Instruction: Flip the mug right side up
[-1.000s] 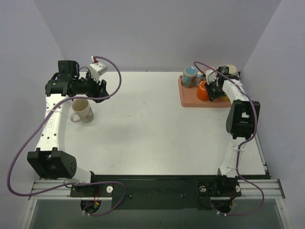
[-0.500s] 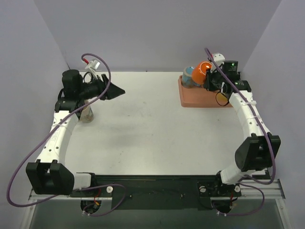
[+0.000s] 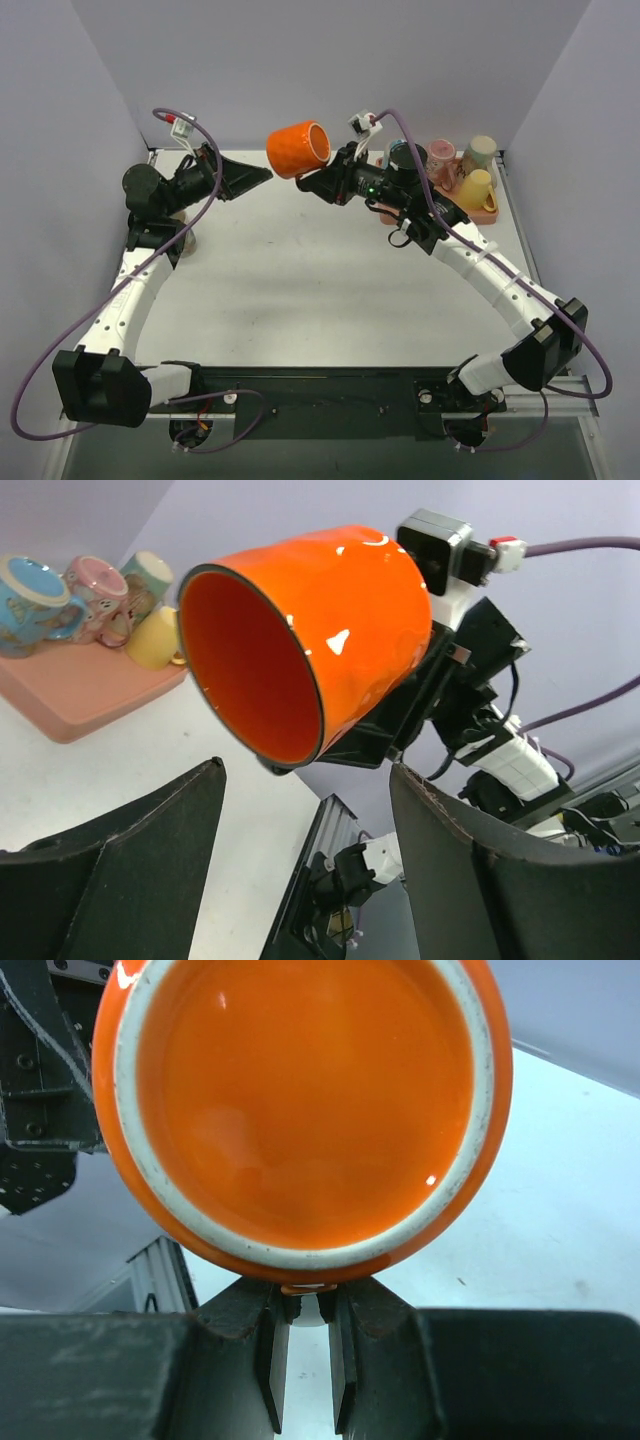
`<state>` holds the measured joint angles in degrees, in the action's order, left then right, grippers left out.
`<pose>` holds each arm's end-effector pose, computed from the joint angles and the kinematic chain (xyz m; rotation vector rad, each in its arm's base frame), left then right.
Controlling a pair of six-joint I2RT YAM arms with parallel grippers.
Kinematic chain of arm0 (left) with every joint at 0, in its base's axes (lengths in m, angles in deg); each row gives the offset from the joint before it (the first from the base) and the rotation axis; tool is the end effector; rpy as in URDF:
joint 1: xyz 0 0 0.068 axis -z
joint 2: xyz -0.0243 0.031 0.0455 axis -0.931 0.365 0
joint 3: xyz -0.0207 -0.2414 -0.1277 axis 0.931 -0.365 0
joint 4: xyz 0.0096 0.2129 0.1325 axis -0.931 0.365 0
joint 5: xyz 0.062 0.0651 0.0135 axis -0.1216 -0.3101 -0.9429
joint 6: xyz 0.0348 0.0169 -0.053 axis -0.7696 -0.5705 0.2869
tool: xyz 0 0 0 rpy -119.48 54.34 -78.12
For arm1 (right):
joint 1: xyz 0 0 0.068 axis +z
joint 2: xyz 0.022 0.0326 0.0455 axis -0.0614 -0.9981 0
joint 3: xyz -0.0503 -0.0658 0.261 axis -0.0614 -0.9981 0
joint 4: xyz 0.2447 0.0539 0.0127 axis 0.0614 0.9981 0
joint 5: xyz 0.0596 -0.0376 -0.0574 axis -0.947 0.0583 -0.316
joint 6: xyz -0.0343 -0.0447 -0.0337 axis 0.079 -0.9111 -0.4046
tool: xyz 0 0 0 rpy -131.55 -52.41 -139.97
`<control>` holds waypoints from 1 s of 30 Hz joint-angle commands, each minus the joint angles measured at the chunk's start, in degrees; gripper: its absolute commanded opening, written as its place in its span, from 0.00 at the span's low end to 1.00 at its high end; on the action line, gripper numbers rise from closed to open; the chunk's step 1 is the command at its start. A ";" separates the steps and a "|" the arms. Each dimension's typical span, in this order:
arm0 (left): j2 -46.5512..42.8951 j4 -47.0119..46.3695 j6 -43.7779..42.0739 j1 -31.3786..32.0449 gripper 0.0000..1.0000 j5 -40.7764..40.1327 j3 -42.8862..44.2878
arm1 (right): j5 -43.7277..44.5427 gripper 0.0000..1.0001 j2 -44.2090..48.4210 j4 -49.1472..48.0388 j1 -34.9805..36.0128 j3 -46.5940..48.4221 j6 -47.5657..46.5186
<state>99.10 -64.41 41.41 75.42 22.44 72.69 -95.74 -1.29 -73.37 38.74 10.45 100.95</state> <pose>0.2630 -0.0731 0.4254 0.1789 1.5652 -1.5616 0.2556 0.2130 0.4488 -0.6599 1.3627 1.1670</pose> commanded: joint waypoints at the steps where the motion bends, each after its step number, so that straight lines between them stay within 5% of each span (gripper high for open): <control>1: -2.89 -10.87 5.60 0.82 0.77 0.98 -0.84 | -3.55 0.00 -0.57 -12.23 2.47 4.97 5.51; 8: -2.89 -13.07 5.95 1.43 0.69 -0.43 0.47 | -5.66 0.00 -3.12 -11.44 5.21 6.12 6.64; 10: -2.45 -12.20 5.95 1.61 0.50 -0.96 0.74 | -7.42 0.00 -4.26 -13.11 5.38 6.38 8.30; 11: -2.54 -11.49 5.51 1.52 0.20 -1.31 0.65 | -7.77 0.00 -5.40 -13.28 5.56 6.56 9.01; 13: -2.63 -6.15 3.59 1.35 0.00 -2.71 0.83 | -7.78 0.00 -6.28 -13.11 5.38 6.74 10.68; 14: -2.80 -1.43 2.36 1.26 0.00 -3.68 0.91 | -6.04 0.00 -6.37 -12.41 4.60 6.04 11.12; 15: -2.89 2.36 -1.66 0.47 0.00 -4.29 1.18 | -5.06 0.12 -5.85 -10.93 4.07 5.51 11.56; 18: -2.98 31.17 -16.86 -0.41 0.00 -14.61 4.84 | -1.37 0.60 -4.45 -3.92 -1.88 1.48 11.66; 19: -2.46 36.54 -26.73 0.02 0.00 -21.46 5.91 | -0.40 0.86 -3.40 -0.84 -3.39 0.94 11.13; 24: 5.61 64.66 -52.46 1.96 0.00 -39.00 12.68 | 13.65 0.90 -0.49 22.27 -13.67 -0.12 -2.90; 30: 20.21 82.10 -69.45 4.15 0.00 -51.31 23.75 | 21.22 0.91 1.36 28.28 -15.89 -2.49 -12.16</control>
<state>113.57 1.60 -10.11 77.85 -17.23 86.79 -81.03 -3.12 -52.11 21.80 8.95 97.72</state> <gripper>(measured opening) 0.178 0.907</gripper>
